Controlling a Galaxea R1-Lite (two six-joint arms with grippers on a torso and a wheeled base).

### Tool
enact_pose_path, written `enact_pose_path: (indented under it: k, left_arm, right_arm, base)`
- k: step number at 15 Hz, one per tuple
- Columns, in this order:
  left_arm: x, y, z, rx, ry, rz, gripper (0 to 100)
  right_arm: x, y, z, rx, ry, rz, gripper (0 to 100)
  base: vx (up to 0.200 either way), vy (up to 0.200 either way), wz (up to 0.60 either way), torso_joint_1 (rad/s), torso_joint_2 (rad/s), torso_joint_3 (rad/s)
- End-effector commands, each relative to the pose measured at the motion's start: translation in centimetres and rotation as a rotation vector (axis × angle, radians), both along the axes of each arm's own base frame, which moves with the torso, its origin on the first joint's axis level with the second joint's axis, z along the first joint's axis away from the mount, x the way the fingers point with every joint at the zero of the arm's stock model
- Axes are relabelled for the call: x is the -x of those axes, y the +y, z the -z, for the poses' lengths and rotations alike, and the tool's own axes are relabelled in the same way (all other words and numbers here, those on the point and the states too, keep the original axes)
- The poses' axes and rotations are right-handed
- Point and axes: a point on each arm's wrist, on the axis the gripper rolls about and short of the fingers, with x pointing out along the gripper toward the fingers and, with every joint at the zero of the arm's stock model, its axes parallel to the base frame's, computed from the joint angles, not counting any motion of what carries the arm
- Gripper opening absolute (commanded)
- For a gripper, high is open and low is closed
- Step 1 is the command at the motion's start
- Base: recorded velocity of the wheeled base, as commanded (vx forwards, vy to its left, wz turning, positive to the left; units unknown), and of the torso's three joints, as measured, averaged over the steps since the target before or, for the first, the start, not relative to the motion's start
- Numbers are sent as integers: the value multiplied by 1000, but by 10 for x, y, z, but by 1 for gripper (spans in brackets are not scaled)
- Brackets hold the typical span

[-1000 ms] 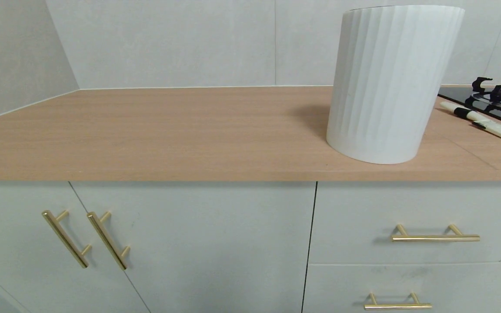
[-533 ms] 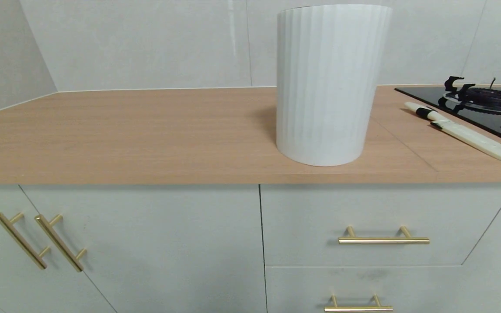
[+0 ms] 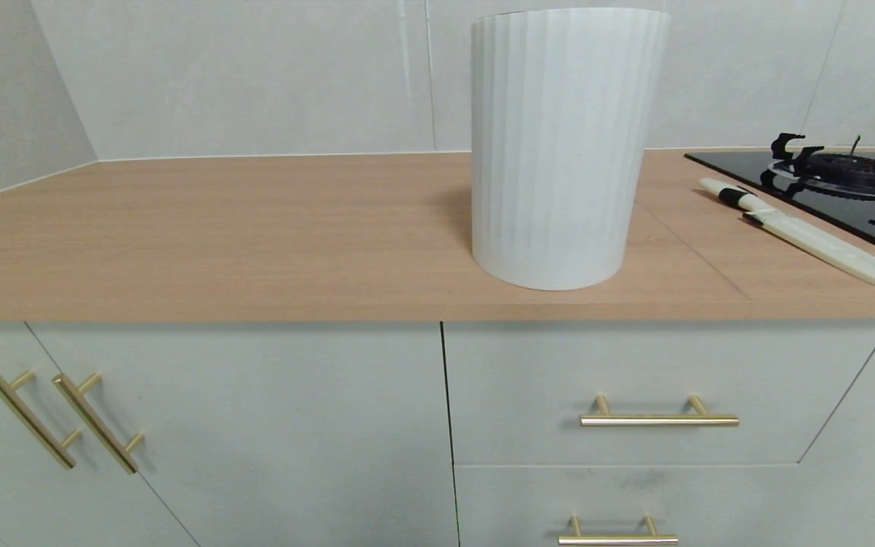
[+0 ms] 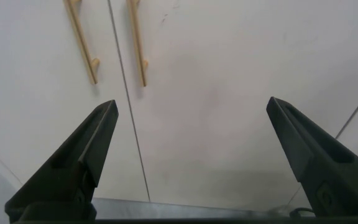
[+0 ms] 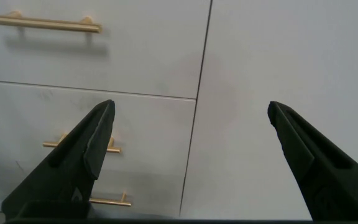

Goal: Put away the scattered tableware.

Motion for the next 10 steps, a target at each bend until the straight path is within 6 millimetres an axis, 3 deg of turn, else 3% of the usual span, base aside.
enact_pose_path:
  k: [1,3,7,10]
  left_arm:
    - [0,0,0,2,1,0,100]
    - [0,0,0,0,-1,0,100]
    - [0,0,0,2,1,0,100]
    - [0,0,0,2,-1,0,100]
  right_arm:
    - [0,0,0,1,1,1,100]
    - [0,0,0,1,1,1,100]
    - [0,0,0,1,1,-1,100]
    - [0,0,0,1,1,-1,100]
  base:
    - [0,0,0,0,0,0]
    - [0,0,0,13,-52,-13]
    - [0,0,0,71,-250,-256]
    - [0,0,0,178,-541,-292]
